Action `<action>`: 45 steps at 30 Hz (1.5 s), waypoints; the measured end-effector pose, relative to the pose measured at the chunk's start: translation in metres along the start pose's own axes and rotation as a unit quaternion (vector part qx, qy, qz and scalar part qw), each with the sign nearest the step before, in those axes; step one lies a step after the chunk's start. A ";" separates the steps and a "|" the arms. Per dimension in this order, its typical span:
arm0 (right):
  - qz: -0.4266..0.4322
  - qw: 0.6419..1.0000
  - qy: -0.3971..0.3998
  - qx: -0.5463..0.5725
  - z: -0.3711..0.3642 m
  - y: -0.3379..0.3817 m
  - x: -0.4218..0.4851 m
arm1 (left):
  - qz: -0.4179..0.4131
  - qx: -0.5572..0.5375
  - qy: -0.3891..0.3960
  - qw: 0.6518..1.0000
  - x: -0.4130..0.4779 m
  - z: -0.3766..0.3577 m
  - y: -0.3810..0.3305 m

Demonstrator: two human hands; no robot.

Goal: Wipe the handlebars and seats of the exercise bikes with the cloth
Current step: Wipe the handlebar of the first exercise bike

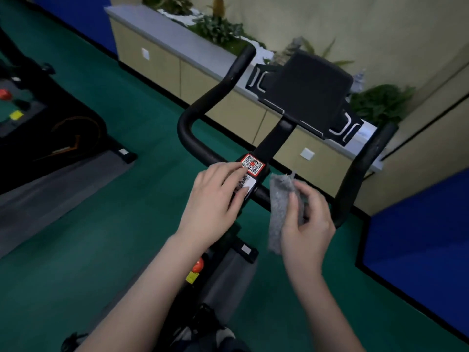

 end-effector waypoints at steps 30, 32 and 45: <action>0.020 0.972 0.007 -0.233 -0.021 0.005 0.005 | -0.094 -0.102 -0.039 0.989 0.022 -0.022 0.002; 0.041 0.974 -0.024 -0.221 -0.020 0.008 -0.002 | -0.092 -0.110 -0.045 0.989 0.022 -0.023 0.003; 0.054 0.968 -0.093 -0.225 -0.003 0.001 -0.019 | -0.103 -0.115 -0.024 0.988 0.020 -0.024 0.004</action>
Point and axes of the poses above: each hand's wrist, its own x-axis towards the middle knuckle, its own z-axis out of the back of the hand, y = z × x, the point moved 8 cm from there along x, towards the middle knuckle, and after that the axes turned 7 degrees about x, right-handed, at the moved point
